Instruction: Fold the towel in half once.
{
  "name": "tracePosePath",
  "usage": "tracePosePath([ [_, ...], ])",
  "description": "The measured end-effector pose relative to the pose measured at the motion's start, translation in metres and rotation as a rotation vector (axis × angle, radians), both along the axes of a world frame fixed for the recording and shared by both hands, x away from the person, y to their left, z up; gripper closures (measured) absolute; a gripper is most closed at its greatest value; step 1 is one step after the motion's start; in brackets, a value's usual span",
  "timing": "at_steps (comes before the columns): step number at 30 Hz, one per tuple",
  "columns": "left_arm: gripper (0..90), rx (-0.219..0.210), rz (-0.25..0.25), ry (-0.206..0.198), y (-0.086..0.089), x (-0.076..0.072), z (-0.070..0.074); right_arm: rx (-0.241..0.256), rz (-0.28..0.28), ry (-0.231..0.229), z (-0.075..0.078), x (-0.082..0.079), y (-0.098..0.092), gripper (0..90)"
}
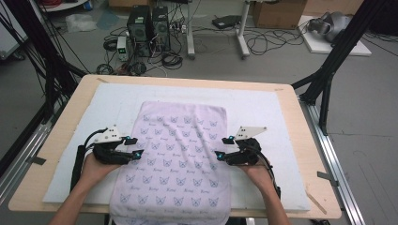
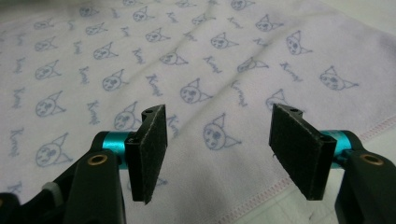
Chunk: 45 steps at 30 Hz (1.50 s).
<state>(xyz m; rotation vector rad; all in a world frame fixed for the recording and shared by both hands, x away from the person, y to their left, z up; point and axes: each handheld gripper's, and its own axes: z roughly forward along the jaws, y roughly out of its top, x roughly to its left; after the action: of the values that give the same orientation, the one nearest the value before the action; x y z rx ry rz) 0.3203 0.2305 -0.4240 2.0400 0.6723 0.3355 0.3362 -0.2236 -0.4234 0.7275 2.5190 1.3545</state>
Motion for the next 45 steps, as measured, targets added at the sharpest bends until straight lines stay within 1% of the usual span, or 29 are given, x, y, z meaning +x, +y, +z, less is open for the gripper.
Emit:
tracePosePath([
  [2,44.4,0.001,0.004,-0.003,0.002,0.001,0.001,-0.004,-0.002,0.0,0.001,0.002,-0.001,37.0],
  [4,44.4,0.012,0.008,-0.007,0.003,0.003,0.004,-0.015,-0.008,0.004,0.004,0.007,-0.002,36.8],
  [5,44.4,0.016,0.016,-0.009,0.003,0.005,0.006,-0.008,-0.014,0.002,0.004,0.009,-0.003,36.7],
  [6,44.3,0.01,0.022,-0.005,0.004,0.008,0.009,0.002,-0.019,0.003,0.005,0.012,-0.004,36.0],
  [7,43.8,0.013,0.023,-0.006,0.005,0.01,0.011,0.006,-0.027,0.018,0.006,0.017,-0.005,34.1],
  [10,43.3,0.008,0.032,0.002,0.003,0.021,0.017,-0.004,-0.049,0.028,0.008,0.028,-0.007,32.7],
  [12,43.2,0.006,0.04,0.002,0.002,0.028,0.019,-0.002,-0.047,0.05,0.01,0.036,-0.008,31.0],
  [13,43.3,0.012,0.044,0.005,0.001,0.032,0.02,-0.02,-0.051,0.055,0.012,0.041,-0.008,30.7],
  [14,43.4,0.012,0.048,0.004,0.0,0.036,0.021,-0.025,-0.054,0.048,0.014,0.044,-0.008,31.4],
  [15,43.8,-0.003,0.056,-0.004,0.0,0.04,0.022,-0.025,-0.058,0.041,0.017,0.048,-0.009,31.4],
  [16,44.7,-0.006,0.06,-0.002,-0.001,0.045,0.024,-0.028,-0.058,0.045,0.019,0.052,-0.009,31.5],
  [19,47.9,0.005,0.079,-0.003,-0.004,0.061,0.031,-0.043,-0.071,0.045,0.026,0.065,-0.011,32.6],
  [21,49.9,0.01,0.088,-0.003,-0.006,0.075,0.038,-0.068,-0.078,0.041,0.031,0.076,-0.012,33.7],
  [22,50.3,0.012,0.092,-0.003,-0.007,0.078,0.04,-0.08,-0.084,0.037,0.033,0.08,-0.013,34.2],
  [23,50.3,0.022,0.097,-0.007,-0.008,0.086,0.044,-0.08,-0.089,0.038,0.035,0.082,-0.013,34.6],
  [24,51.0,0.026,0.1,-0.011,-0.008,0.091,0.047,-0.085,-0.094,0.039,0.038,0.088,-0.014,34.8],
  [25,52.3,0.034,0.105,-0.002,-0.009,0.098,0.049,-0.09,-0.102,0.033,0.041,0.093,-0.014,36.5],
  [26,52.4,0.036,0.111,0.003,-0.009,0.104,0.049,-0.084,-0.107,0.017,0.043,0.096,-0.016,37.5],
  [28,53.5,0.049,0.12,0.03,-0.007,0.115,0.044,-0.088,-0.128,0.03,0.044,0.105,-0.016,36.9],
  [29,53.9,0.057,0.125,0.037,-0.006,0.119,0.041,-0.09,-0.13,0.024,0.043,0.108,-0.017,37.8],
  [30,54.0,0.046,0.119,0.051,-0.004,0.123,0.035,-0.092,-0.135,0.023,0.042,0.109,-0.017,39.2],
  [32,56.0,0.031,0.112,0.077,0.0,0.128,0.027,-0.076,-0.141,0.028,0.036,0.114,-0.018,40.1],
  [34,56.1,0.031,0.111,0.073,0.002,0.13,0.021,-0.075,-0.15,0.052,0.03,0.119,-0.019,41.6],
  [36,56.2,0.029,0.128,0.058,0.003,0.131,0.015,-0.082,-0.16,0.079,0.023,0.123,-0.018,42.1],
  [38,56.4,0.048,0.146,0.074,0.004,0.133,0.006,-0.088,-0.178,0.095,0.017,0.126,-0.016,43.6],
  [41,59.2,0.087,0.156,0.136,0.007,0.138,-0.006,-0.092,-0.202,0.106,0.009,0.129,-0.014,46.8],
  [42,59.2,0.106,0.161,0.155,0.006,0.139,-0.01,-0.098,-0.213,0.111,0.007,0.129,-0.013,48.0],
  [43,59.2,0.121,0.169,0.161,0.006,0.14,-0.012,-0.114,-0.231,0.113,0.004,0.131,-0.011,49.0],
  [45,59.5,0.128,0.181,0.161,0.004,0.141,-0.015,-0.122,-0.256,0.124,-0.002,0.132,-0.01,51.9],
])
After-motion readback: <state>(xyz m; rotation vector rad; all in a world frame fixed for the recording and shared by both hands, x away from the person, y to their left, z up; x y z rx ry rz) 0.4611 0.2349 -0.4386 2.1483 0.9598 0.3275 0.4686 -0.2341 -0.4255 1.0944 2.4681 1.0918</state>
